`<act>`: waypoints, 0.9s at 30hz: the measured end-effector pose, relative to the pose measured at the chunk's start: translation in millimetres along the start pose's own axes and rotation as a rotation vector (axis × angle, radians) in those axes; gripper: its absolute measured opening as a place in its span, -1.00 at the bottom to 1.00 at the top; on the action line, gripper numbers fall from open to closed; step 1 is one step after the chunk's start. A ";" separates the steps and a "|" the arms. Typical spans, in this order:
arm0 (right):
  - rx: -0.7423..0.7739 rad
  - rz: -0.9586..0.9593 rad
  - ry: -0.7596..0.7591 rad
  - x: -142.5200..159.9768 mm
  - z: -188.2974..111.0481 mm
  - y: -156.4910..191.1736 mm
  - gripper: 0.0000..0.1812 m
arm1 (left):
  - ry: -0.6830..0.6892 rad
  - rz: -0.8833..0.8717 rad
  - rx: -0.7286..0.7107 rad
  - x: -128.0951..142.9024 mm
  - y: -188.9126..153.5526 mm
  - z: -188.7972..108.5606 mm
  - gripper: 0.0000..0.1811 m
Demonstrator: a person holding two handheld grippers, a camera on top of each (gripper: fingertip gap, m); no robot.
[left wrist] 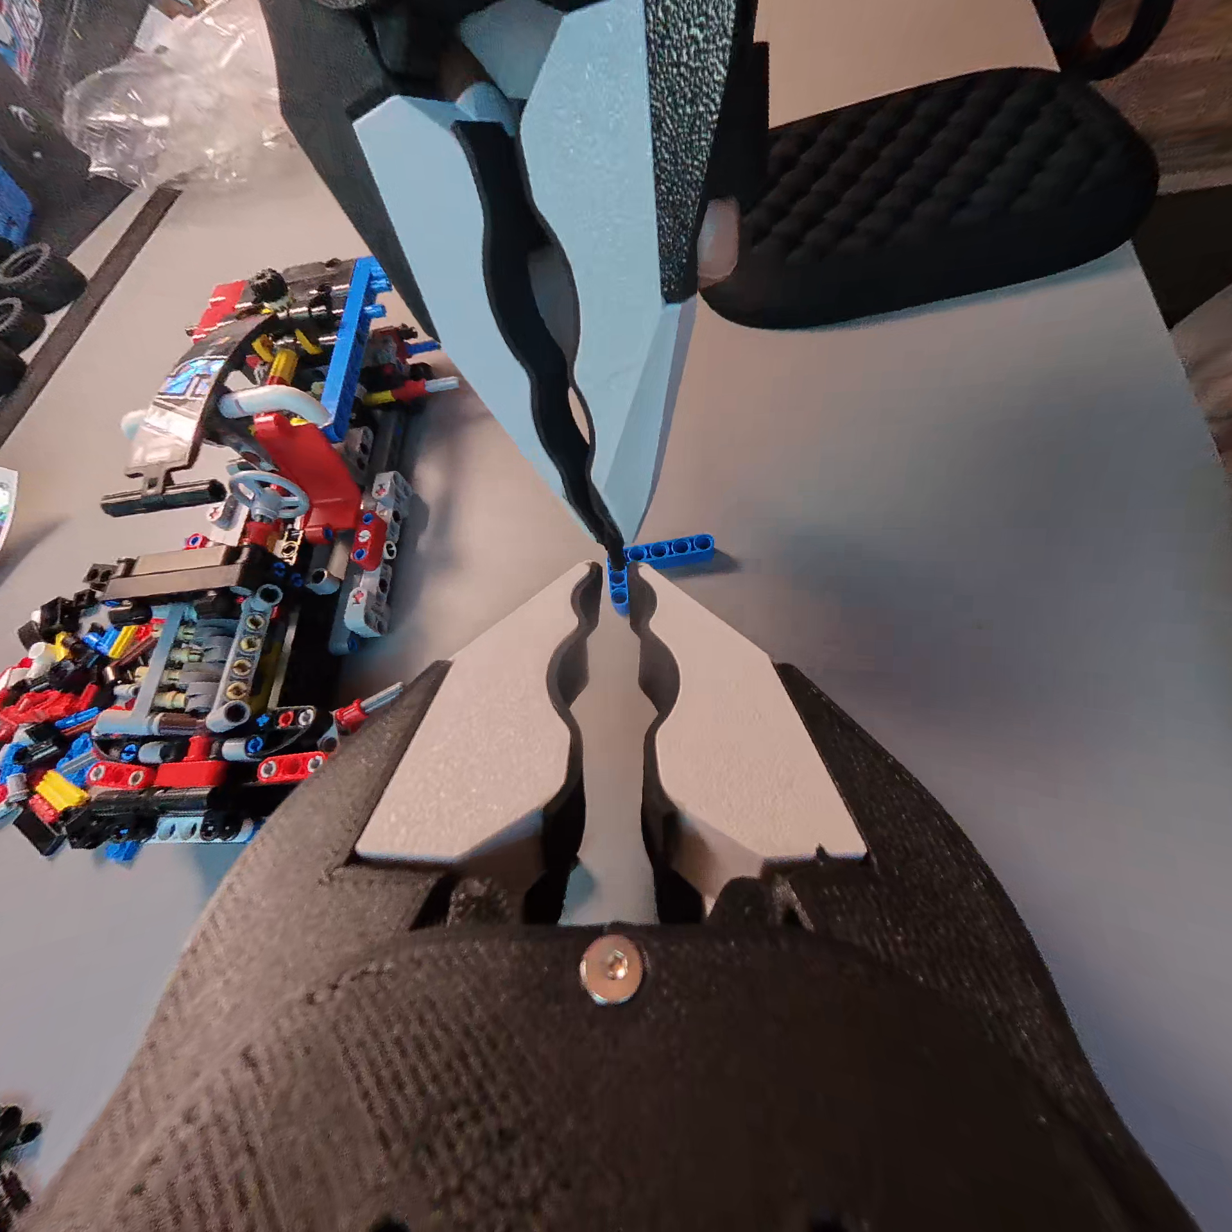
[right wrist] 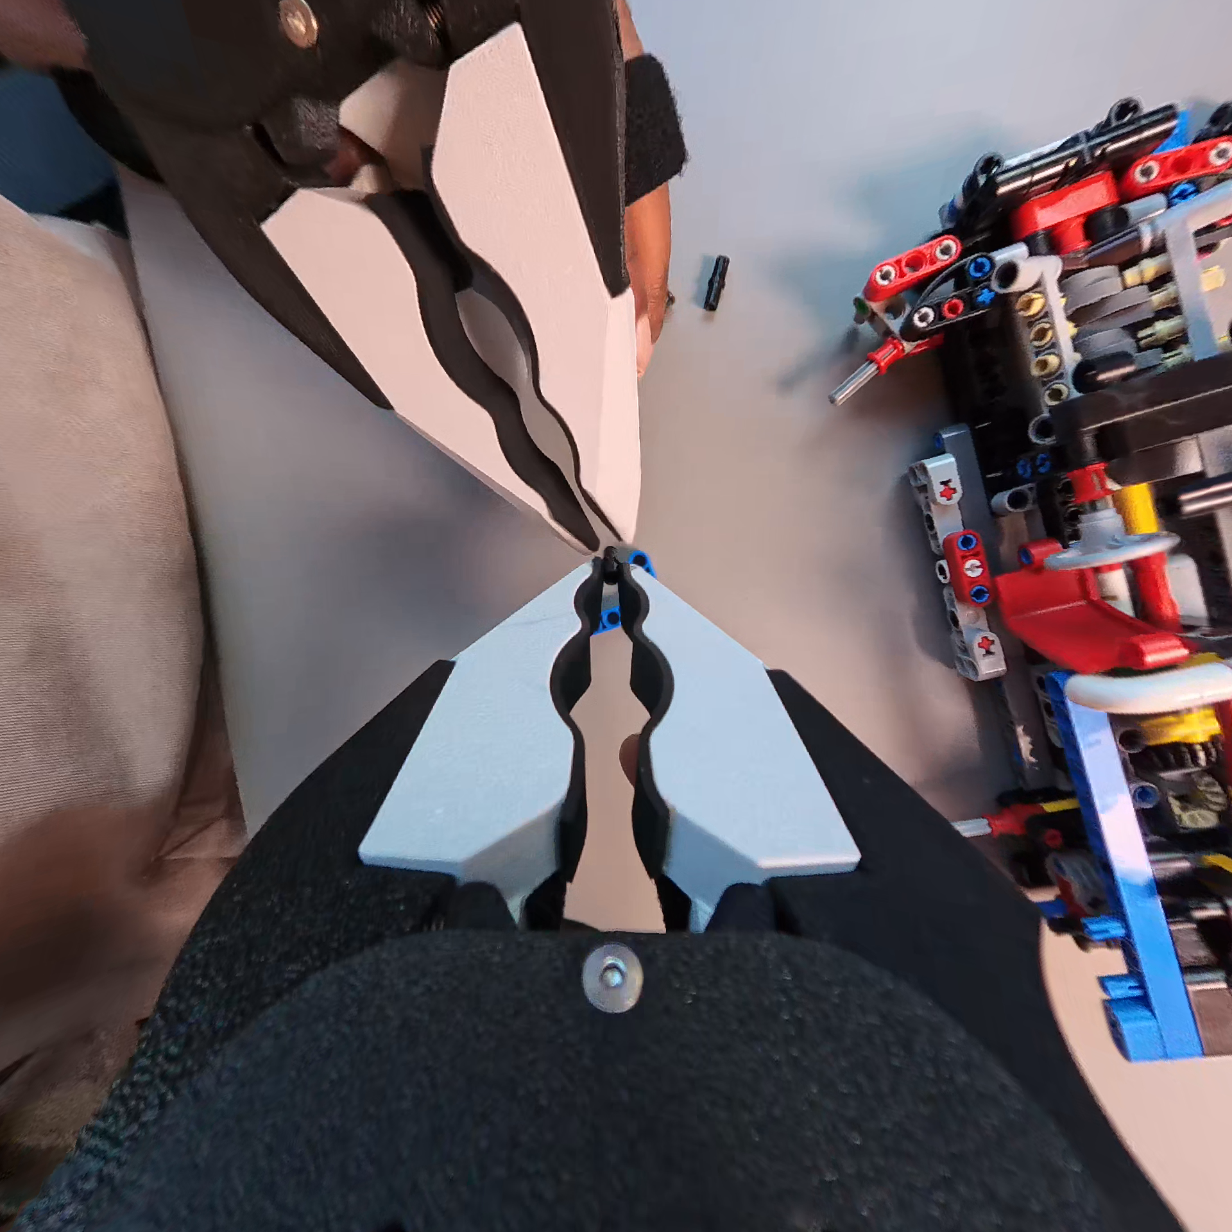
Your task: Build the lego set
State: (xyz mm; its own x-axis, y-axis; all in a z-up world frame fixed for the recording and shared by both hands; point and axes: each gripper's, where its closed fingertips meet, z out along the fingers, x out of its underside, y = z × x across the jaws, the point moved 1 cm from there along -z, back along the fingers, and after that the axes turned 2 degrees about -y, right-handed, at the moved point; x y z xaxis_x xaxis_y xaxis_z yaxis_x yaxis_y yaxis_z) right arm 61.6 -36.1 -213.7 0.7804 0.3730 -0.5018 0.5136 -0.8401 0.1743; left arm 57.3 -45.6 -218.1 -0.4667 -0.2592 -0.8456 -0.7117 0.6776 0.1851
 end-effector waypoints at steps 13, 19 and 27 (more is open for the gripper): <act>-0.015 -0.003 -0.173 -9.4 -9.2 6.4 -0.97 | -0.013 -0.041 0.026 -4.8 -2.0 2.2 -0.98; 0.023 -0.032 -0.175 -8.2 -7.9 3.4 -0.97 | -0.002 -0.066 0.012 -2.4 0.6 3.0 -0.98; 0.095 -0.055 0.016 11.1 8.2 -15.6 -0.97 | 0.112 -0.062 0.010 15.1 -12.7 0.5 -0.87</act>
State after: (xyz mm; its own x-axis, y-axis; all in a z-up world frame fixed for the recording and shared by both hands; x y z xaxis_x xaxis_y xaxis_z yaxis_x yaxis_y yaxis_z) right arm 59.4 -22.1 -229.0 0.7578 0.4251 -0.4950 0.5204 -0.8514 0.0655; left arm 59.6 -57.8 -233.4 -0.4781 -0.3759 -0.7938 -0.7362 0.6644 0.1288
